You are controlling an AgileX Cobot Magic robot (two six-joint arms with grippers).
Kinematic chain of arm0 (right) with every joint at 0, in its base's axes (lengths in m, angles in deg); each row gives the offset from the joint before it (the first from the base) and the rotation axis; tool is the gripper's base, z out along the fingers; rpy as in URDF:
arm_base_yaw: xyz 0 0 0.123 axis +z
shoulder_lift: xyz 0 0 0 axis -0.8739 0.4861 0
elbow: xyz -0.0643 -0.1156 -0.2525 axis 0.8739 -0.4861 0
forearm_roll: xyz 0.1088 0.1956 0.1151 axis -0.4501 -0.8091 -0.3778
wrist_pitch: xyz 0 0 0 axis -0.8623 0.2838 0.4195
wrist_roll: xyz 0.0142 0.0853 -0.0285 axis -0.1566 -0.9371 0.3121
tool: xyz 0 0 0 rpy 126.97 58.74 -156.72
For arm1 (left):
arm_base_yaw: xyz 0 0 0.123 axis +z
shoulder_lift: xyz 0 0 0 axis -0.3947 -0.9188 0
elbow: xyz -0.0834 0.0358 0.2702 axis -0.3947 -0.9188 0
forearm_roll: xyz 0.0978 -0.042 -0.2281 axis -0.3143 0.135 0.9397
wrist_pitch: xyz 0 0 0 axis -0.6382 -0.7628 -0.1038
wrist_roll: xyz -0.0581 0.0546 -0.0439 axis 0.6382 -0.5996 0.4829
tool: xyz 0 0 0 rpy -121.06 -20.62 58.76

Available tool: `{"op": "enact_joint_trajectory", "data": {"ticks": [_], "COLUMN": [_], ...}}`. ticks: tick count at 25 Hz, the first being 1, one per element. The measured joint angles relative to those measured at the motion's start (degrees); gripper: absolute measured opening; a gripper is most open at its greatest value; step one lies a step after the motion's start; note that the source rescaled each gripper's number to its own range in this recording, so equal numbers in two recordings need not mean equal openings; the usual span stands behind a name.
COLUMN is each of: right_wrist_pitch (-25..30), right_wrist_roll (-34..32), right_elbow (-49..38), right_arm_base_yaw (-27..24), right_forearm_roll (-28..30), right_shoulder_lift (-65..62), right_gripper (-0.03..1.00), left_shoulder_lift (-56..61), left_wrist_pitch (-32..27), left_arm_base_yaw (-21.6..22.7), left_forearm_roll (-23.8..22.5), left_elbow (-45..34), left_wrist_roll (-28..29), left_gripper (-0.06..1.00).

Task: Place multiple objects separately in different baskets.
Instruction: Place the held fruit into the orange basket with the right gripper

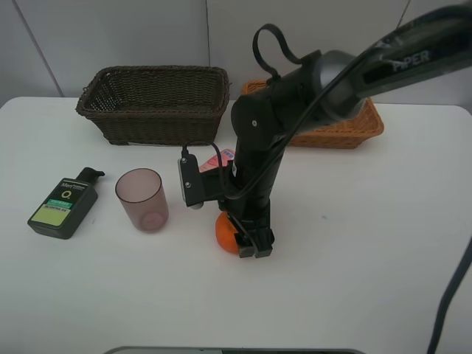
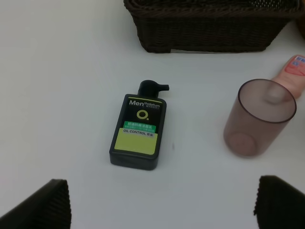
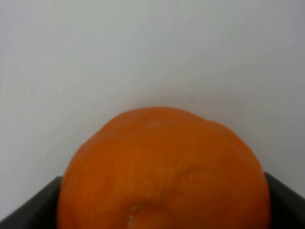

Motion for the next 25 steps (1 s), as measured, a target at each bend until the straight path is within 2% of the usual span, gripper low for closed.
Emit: {"op": "enact_joint_trajectory", "data": {"ticks": [8, 11, 14, 19, 22, 25], "right_wrist_pitch": [0.46, 0.41, 0.59, 3.33, 6.14, 9.39], "right_wrist_roll": [-0.12, -3.69, -12.21, -33.69, -46.51, -54.89], "right_elbow": [0.00, 0.00, 1.05, 7.44, 12.49, 16.60], "right_arm_base_yaw": [0.00, 0.00, -0.94, -3.98, -6.50, -9.71], "right_forearm_roll": [-2.68, -3.24, -2.34, 4.33, 8.72, 11.13], "right_shoulder_lift": [-1.39, -2.97, -3.39, -3.39, -3.39, -3.39], "right_gripper": [0.45, 0.45, 0.45, 0.45, 0.45, 0.45], "left_shoulder_lift": [0.00, 0.00, 0.00, 0.00, 0.00, 0.00], "left_wrist_pitch": [0.00, 0.00, 0.00, 0.00, 0.00, 0.00], "left_arm_base_yaw": [0.00, 0.00, 0.00, 0.00, 0.00, 0.00], "left_forearm_roll": [0.00, 0.00, 0.00, 0.00, 0.00, 0.00], "left_elbow": [0.00, 0.00, 0.00, 0.00, 0.00, 0.00], "left_wrist_roll": [0.00, 0.00, 0.00, 0.00, 0.00, 0.00], "left_gripper": [0.99, 0.99, 0.99, 0.99, 0.99, 0.99]}}
